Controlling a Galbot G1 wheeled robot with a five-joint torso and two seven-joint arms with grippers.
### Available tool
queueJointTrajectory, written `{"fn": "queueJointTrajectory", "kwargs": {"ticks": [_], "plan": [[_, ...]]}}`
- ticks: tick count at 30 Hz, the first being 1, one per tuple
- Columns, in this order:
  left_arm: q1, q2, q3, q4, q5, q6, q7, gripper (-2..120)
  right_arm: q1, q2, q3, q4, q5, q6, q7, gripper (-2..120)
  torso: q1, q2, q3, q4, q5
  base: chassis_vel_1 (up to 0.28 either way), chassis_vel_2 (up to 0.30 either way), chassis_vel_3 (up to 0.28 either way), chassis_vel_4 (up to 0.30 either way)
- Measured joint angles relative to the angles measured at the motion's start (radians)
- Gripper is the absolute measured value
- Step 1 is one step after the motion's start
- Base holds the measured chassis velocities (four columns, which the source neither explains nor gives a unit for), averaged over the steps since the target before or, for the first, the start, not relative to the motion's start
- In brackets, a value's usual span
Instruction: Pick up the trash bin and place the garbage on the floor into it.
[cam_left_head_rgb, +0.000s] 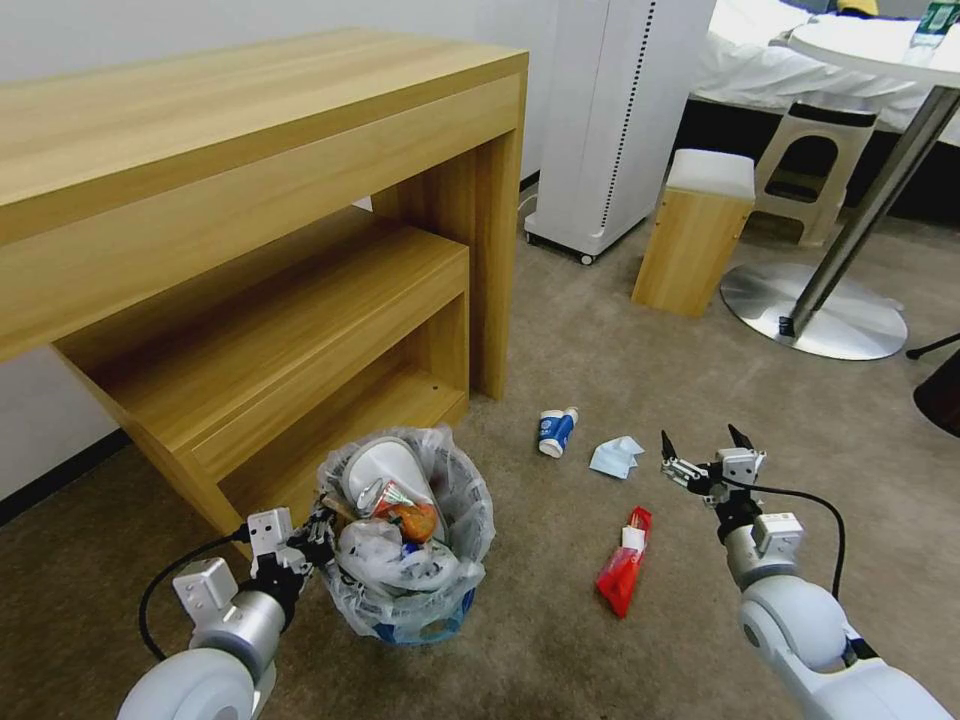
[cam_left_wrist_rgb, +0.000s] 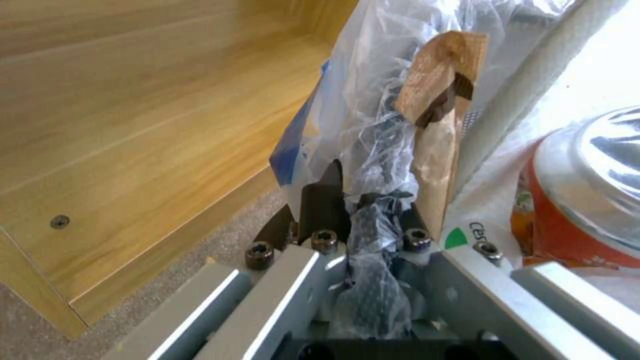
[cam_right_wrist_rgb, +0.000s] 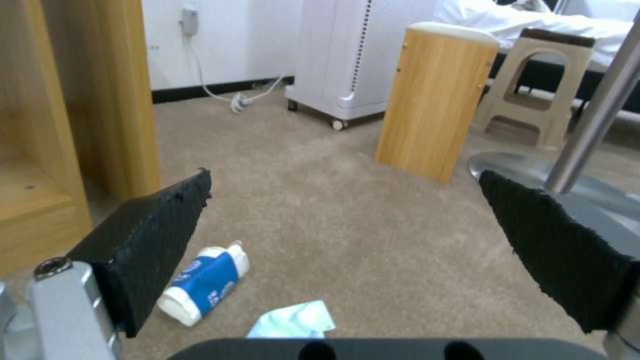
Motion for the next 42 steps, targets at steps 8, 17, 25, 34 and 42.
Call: {"fn": "queueJointTrajectory", "kwargs": {"ticks": [8, 17, 25, 34, 42], "plan": [[0.003, -0.008, 0.005, 0.016, 0.009, -0.007, 0.000, 1, -0.027, -0.021, 0.011, 0.057, 0.100, -0.117, 0.008, 100, 0.000, 0.000, 0.000, 0.0000, 0.0000, 0.000, 0.000, 0.000, 0.000], [0.001, -0.018, 0.006, 0.025, 0.018, -0.016, 0.002, 1, -0.062, -0.048, 0.016, 0.103, 0.211, -0.317, -0.001, 100, 0.000, 0.000, 0.000, -0.0001, 0.0000, 0.000, 0.000, 0.000, 0.000], [0.000, -0.018, 0.001, 0.033, 0.019, -0.025, 0.004, 1, -0.077, -0.041, -0.024, 0.126, 0.316, -0.412, 0.070, 100, 0.000, 0.000, 0.000, 0.0000, 0.0001, 0.000, 0.000, 0.000, 0.000], [-0.013, -0.028, 0.006, 0.053, 0.023, -0.027, 0.004, 1, -0.134, -0.024, -0.057, 0.164, 0.320, -0.459, 0.123, 100, 0.000, 0.000, 0.000, 0.0000, -0.0001, 0.000, 0.000, 0.000, 0.000], [-0.014, -0.029, 0.007, 0.057, 0.026, -0.030, 0.004, 1, -0.177, -0.020, -0.101, 0.149, 0.307, -0.469, 0.180, 100, 0.000, 0.000, 0.000, -0.0001, 0.0000, 0.000, 0.000, 0.000, 0.000]]}}
